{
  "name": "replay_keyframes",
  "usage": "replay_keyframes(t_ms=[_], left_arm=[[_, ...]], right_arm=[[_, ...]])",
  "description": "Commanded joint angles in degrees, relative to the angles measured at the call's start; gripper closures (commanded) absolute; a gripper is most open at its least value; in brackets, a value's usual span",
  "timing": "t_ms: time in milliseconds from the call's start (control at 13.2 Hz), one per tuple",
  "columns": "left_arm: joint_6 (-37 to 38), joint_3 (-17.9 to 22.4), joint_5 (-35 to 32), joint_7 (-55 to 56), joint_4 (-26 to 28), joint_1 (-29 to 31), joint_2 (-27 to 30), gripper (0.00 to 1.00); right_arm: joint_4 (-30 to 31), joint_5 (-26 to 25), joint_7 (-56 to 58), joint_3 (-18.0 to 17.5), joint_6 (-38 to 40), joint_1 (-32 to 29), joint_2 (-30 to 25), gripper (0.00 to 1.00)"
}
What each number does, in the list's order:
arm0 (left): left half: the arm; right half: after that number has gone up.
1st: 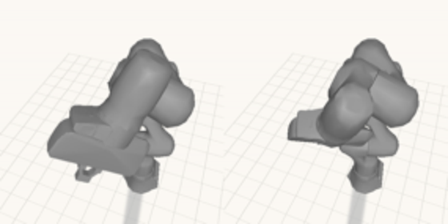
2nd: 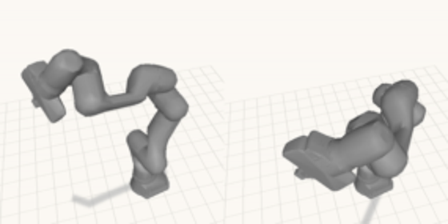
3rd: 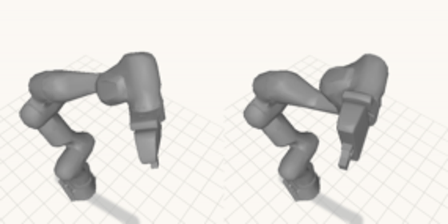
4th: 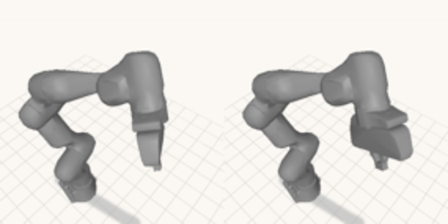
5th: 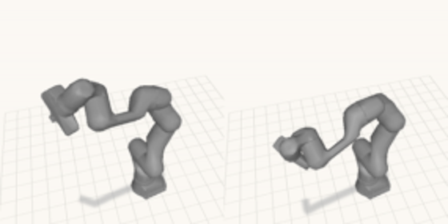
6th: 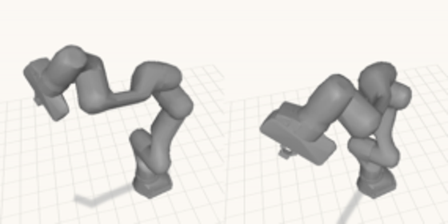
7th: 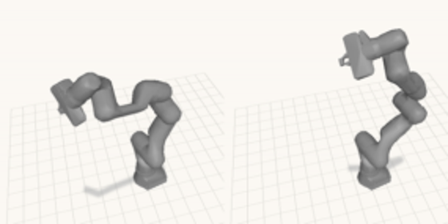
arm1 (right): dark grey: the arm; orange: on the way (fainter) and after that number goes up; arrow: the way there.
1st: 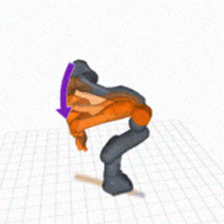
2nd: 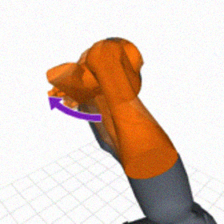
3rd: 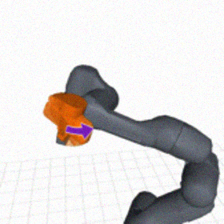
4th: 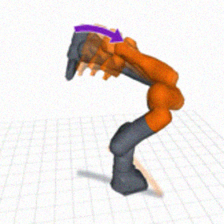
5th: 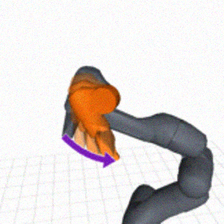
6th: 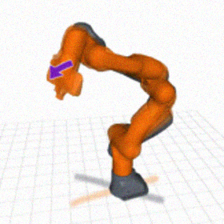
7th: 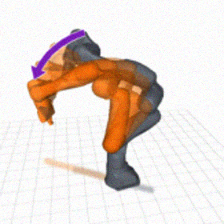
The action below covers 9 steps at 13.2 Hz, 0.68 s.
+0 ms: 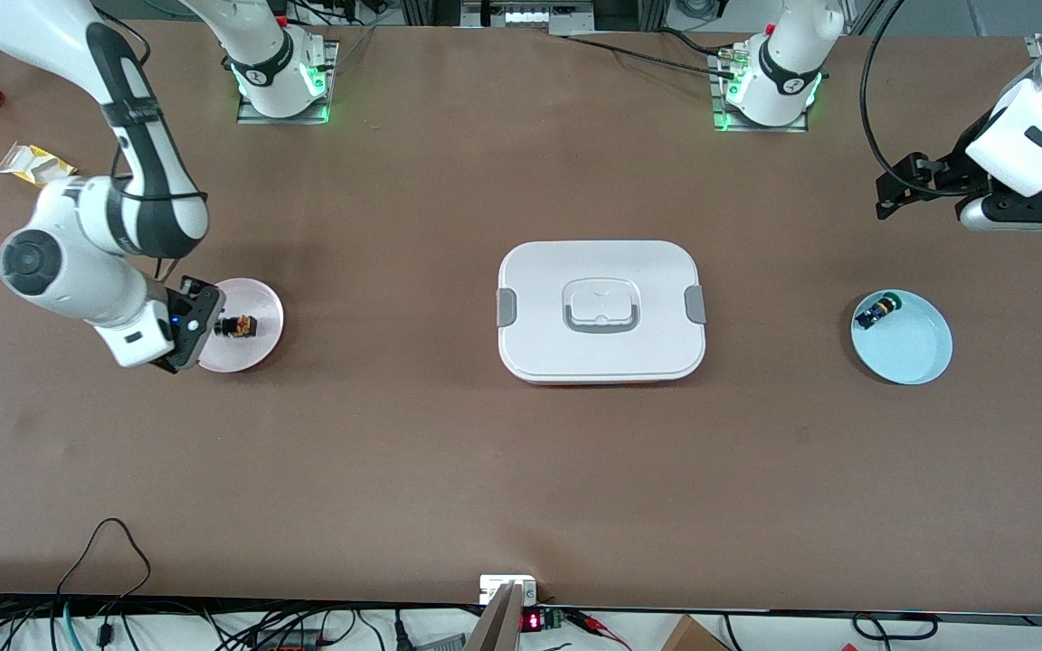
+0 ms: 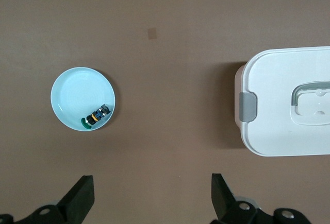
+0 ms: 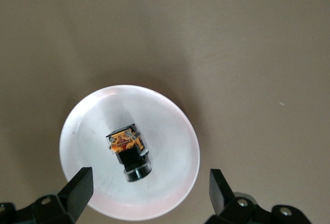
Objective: Transfer orange switch to right arm and place
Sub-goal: 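Open the right gripper and raise it off the switch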
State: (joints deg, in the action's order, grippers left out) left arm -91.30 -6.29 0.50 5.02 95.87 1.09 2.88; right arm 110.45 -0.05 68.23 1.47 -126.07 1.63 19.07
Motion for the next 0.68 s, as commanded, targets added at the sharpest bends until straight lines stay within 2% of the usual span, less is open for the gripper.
replay_keyframes(t_ms=[0,152,380,608], left_arm=[[0.2,0.0,0.1,-1.1,-4.5,-0.1,-3.7,0.00],[0.2,-0.1,-1.0,-1.4,-5.7,0.2,-4.3,0.00],[0.3,-0.1,-1.1,-1.3,-5.6,0.0,-4.3,0.00],[0.4,-0.1,-1.0,-1.4,-5.5,0.2,-4.3,0.00]], right_arm=[[-5.6,0.9,-7.4,-0.4,8.1,0.0,-1.8,0.00],[-5.9,1.0,-17.3,-0.3,12.0,1.3,-4.8,0.00],[-8.5,2.0,-35.3,-0.4,21.9,1.8,-5.4,0.00],[-12.3,4.5,-43.1,-0.4,33.7,2.4,-4.9,0.00]])
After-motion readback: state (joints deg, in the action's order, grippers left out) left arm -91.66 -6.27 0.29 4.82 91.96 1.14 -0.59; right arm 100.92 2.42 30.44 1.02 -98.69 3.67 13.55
